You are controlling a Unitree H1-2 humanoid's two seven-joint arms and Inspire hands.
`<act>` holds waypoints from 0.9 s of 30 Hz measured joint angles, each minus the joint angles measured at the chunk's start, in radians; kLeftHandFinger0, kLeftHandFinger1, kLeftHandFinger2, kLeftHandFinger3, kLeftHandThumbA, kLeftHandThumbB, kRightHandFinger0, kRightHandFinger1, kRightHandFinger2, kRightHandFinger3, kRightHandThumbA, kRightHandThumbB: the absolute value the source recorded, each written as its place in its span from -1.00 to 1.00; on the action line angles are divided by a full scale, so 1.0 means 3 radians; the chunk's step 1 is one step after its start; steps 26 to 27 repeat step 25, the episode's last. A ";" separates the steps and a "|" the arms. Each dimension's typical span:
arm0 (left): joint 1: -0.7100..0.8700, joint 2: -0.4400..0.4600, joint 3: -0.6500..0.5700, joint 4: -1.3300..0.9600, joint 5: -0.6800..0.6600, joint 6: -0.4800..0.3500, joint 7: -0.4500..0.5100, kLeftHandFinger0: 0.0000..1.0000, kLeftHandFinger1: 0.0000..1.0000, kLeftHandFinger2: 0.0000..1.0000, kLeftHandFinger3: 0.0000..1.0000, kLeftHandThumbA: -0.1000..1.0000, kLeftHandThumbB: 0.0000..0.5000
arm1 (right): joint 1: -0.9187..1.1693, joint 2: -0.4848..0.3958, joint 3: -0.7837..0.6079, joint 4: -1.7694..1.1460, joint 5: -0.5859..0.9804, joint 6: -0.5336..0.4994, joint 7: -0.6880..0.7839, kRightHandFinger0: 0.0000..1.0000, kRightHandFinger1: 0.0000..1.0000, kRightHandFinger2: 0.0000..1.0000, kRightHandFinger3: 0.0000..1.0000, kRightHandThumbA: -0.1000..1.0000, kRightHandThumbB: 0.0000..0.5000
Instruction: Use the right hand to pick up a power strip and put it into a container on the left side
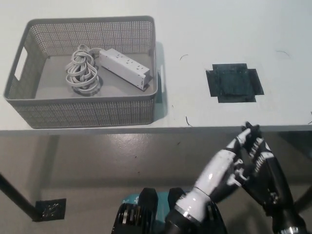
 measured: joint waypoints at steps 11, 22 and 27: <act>0.0289 0.1122 0.0570 0.0015 -0.0229 -0.0038 -0.0120 1.00 1.00 1.00 1.00 1.00 -0.18 | 0.0131 -0.0259 0.0165 0.0556 -0.0206 -0.0441 -0.0488 1.00 1.00 1.00 1.00 1.00 -0.55; 0.0472 0.1419 0.1357 -0.0075 -0.0935 -0.0050 -0.0379 1.00 1.00 1.00 1.00 1.00 -0.48 | -0.0066 -0.0453 0.0035 0.1202 -0.0034 -0.0764 -0.0600 1.00 1.00 1.00 1.00 1.00 -0.72; 0.0456 0.1387 0.1446 -0.0099 -0.1054 -0.0060 -0.0459 1.00 1.00 1.00 1.00 1.00 -0.54 | -0.0130 -0.0483 0.0035 0.1275 0.0069 -0.0828 -0.0598 1.00 1.00 1.00 1.00 1.00 -0.64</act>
